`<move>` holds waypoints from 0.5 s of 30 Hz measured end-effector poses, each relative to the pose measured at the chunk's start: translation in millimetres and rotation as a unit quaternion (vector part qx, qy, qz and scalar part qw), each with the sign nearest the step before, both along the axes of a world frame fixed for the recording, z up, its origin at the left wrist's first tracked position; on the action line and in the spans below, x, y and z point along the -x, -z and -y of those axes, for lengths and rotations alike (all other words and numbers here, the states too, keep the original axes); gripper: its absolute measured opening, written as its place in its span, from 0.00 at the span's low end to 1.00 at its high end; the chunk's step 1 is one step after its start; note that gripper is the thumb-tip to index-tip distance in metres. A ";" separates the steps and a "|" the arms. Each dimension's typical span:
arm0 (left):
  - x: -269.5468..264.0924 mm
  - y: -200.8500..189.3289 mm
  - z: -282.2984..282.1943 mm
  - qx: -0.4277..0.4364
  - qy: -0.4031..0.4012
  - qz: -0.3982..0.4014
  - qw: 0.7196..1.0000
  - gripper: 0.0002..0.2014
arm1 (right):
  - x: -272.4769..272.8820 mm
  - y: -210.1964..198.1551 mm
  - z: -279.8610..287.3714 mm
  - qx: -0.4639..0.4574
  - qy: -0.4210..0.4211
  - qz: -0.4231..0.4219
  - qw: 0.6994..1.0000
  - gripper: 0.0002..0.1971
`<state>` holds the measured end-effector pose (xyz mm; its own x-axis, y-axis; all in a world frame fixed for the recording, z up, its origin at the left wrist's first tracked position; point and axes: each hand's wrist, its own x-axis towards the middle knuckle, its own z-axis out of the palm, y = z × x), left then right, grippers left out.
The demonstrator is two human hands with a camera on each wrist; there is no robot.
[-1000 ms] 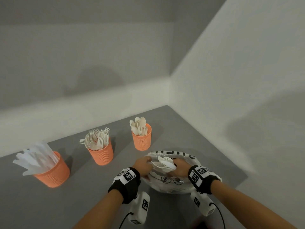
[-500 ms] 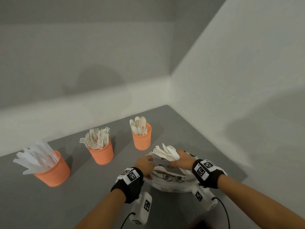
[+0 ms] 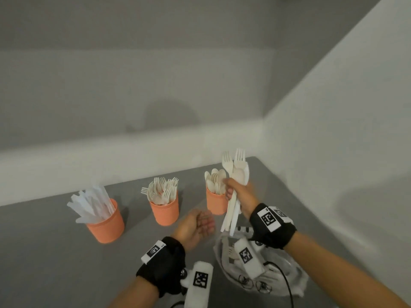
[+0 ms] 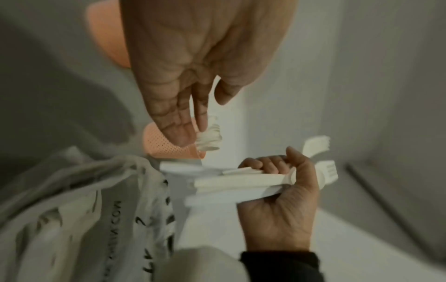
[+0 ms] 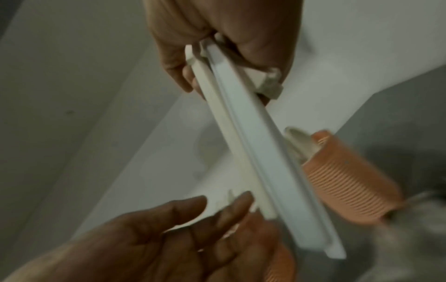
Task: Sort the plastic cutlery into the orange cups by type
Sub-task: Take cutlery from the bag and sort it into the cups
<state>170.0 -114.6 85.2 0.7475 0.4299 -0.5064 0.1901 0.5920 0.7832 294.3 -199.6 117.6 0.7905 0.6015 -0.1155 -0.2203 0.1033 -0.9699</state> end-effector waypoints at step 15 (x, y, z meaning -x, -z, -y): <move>47.7 -7.8 -45.7 0.212 -0.141 0.082 0.964 0.19 | 91.2 -1.8 -115.7 -0.034 0.005 0.099 0.995 0.13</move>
